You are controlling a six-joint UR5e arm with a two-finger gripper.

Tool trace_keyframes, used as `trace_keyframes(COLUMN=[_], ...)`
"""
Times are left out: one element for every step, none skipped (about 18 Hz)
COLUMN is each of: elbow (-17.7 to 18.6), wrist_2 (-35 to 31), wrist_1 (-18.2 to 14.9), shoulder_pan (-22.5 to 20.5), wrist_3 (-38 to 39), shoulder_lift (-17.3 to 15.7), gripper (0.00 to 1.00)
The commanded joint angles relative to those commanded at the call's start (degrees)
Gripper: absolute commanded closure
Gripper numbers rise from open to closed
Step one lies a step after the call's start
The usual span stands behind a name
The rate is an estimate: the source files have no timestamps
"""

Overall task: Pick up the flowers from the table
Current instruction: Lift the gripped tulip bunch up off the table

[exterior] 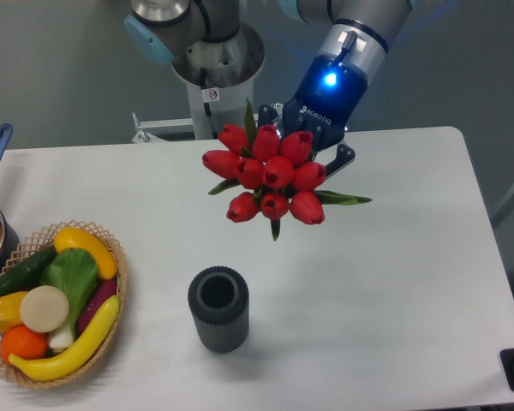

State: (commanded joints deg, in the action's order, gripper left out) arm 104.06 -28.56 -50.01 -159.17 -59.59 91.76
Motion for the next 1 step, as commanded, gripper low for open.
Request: trace_keyframes(elbow=[0.00], wrist_2=[0.00], wrist_1=[0.00], shoulder_pan=[0.00], wrist_3=[0.00], shoulder_lift=[0.00], gripper=[0.66])
